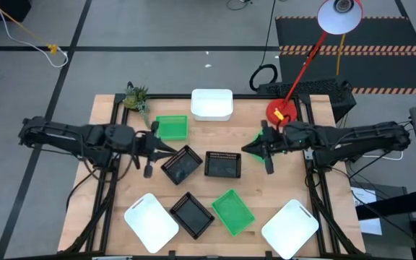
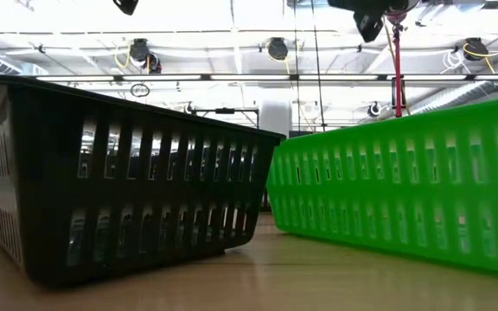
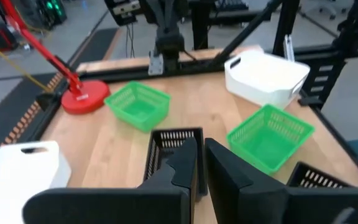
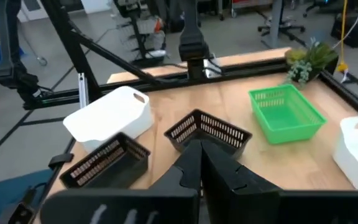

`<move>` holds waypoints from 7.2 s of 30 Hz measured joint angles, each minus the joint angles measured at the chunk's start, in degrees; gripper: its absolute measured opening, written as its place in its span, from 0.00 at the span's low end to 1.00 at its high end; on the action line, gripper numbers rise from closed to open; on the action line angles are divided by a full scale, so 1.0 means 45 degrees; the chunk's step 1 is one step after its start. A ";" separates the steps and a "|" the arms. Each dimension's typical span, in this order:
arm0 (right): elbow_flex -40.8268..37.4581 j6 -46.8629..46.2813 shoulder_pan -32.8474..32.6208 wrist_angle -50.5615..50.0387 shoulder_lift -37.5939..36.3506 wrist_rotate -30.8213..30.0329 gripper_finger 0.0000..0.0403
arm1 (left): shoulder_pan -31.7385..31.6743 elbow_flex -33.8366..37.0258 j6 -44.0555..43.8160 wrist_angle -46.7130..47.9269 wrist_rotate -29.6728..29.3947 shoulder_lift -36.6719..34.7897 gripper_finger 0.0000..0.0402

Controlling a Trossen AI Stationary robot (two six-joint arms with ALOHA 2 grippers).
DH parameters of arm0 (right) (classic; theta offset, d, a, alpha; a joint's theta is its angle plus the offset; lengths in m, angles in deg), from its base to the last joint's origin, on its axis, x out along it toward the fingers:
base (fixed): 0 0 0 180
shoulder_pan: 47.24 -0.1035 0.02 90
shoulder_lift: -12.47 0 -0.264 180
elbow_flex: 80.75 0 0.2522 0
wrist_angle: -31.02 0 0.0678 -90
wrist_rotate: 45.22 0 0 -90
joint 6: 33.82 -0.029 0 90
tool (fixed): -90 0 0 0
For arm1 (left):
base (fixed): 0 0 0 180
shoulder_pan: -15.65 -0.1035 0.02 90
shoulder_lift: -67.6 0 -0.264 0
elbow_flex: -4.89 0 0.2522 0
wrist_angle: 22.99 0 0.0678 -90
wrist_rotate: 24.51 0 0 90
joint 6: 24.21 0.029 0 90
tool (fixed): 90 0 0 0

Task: Stack baskets by color
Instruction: Stack the top left black bin on the top right black bin

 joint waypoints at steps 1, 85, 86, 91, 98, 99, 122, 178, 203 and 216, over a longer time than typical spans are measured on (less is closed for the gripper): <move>-0.0065 0.0043 0.0056 0.0082 0.0000 -0.0005 0.00 | 0.0000 0.0000 -0.0007 -0.0004 0.0000 0.0162 0.09; -0.0058 0.1496 0.1493 0.0349 -0.0010 0.0103 0.00 | 0.3035 0.0005 -0.8056 0.1907 -0.3719 0.6874 0.40; -0.0058 0.1493 0.1493 0.0348 -0.0010 0.0103 0.00 | 0.3082 0.0010 -0.8246 0.2032 -0.3899 0.6952 0.40; -0.0058 0.1491 0.1493 0.0195 -0.0010 0.0103 0.00 | 0.3354 0.0010 -0.8581 0.2002 -0.4409 0.7509 0.40; -0.0058 0.1487 0.1493 0.0041 -0.0015 0.0103 0.00 | 0.3483 -0.0010 -0.8776 0.1528 -0.4428 0.8227 0.40; -0.0058 0.1487 0.1493 -0.0029 -0.0015 0.0103 0.00 | 0.3483 -0.0009 -0.8823 0.1646 -0.4427 0.8346 0.40; -0.0058 0.1485 0.0910 -0.0026 -0.0011 0.0074 0.00 | 0.3468 0.0000 -1.0240 0.1848 -0.4891 0.8813 0.03; -0.0991 -0.0067 0.0766 -0.3302 0.6221 0.2386 0.00 | 0.3147 -0.4575 -0.1923 0.3869 -0.8427 0.5058 0.04; -0.0986 -0.0077 0.0857 -0.1967 0.6266 0.2050 0.00 | 0.3045 -0.4575 -0.1484 0.3573 -0.8044 0.5058 0.05; -0.0724 0.0151 0.0857 -0.5423 0.2177 0.0357 0.00 | 0.3075 -0.4580 -0.0533 0.1835 -0.7704 0.5930 0.04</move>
